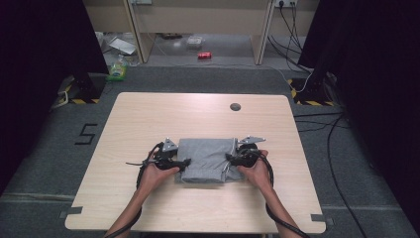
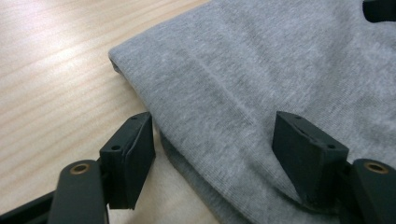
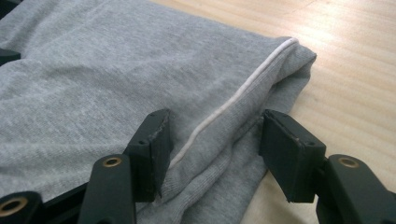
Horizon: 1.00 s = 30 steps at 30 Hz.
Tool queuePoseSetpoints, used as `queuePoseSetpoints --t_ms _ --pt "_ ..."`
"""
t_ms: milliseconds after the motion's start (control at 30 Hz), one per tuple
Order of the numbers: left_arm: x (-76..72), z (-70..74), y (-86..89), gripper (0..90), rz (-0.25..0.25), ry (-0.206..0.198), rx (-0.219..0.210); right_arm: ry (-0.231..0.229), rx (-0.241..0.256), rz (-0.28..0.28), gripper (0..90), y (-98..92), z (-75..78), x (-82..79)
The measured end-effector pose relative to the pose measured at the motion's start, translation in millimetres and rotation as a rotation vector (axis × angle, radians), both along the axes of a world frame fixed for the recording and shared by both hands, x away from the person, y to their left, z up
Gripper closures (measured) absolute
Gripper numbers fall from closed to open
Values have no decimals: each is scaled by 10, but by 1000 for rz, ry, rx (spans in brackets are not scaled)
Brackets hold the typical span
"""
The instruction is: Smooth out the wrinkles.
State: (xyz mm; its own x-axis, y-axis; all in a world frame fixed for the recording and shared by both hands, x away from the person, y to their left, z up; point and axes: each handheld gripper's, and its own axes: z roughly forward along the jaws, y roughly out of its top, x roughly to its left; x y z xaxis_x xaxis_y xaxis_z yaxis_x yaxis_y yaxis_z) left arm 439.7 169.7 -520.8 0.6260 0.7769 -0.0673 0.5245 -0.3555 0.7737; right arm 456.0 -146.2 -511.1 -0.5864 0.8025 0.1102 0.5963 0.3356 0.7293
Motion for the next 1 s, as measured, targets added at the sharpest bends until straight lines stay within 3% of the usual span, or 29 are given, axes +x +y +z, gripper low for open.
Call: queuePoseSetpoints --t_ms 433,1000 --pt "167 1 -6 291 15 0 -1 8 -5 -22 436 18 9 166" --pt "259 1 -15 291 30 1 -2 2 -9 -35 434 33 6 280"
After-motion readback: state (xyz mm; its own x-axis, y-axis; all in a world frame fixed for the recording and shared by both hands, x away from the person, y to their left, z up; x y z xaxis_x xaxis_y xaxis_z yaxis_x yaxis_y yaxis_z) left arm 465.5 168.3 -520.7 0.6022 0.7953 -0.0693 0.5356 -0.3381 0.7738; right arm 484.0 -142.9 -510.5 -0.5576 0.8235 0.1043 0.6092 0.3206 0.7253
